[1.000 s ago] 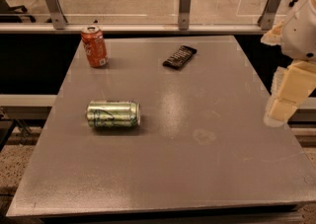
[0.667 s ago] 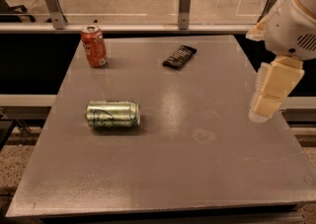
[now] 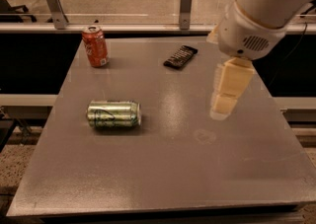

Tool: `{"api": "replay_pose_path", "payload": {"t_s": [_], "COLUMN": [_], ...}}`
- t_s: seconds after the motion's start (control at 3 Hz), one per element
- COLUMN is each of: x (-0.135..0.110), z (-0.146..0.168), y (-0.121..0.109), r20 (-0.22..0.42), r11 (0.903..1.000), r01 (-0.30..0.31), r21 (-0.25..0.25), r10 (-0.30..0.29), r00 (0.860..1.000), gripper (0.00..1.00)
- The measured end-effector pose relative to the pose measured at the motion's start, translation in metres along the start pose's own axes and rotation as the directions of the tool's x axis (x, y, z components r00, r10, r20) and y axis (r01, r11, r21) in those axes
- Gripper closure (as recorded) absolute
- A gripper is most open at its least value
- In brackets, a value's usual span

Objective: Place green can upright

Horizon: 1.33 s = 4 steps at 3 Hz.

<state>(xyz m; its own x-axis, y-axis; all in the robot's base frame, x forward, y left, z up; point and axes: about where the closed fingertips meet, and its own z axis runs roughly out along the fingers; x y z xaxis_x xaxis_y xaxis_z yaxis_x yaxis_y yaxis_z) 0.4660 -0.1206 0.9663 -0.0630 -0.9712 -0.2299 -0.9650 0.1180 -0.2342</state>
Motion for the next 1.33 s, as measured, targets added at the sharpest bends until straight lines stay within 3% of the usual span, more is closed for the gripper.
{"api": "replay_pose_path", "payload": {"t_s": [0.67,1.33], "x": [-0.066,-0.121], "z": [0.043,0.079], "y": [0.001,0.013], "r20": [0.011,-0.001], "r11": [0.9927,0.9783], "r01": [0.090,0.166], "r21": [-0.079,-0.125], "r10": [-0.090,-0.167], "r00": [0.996,0.986], "gripper": [0.00,0.00]}}
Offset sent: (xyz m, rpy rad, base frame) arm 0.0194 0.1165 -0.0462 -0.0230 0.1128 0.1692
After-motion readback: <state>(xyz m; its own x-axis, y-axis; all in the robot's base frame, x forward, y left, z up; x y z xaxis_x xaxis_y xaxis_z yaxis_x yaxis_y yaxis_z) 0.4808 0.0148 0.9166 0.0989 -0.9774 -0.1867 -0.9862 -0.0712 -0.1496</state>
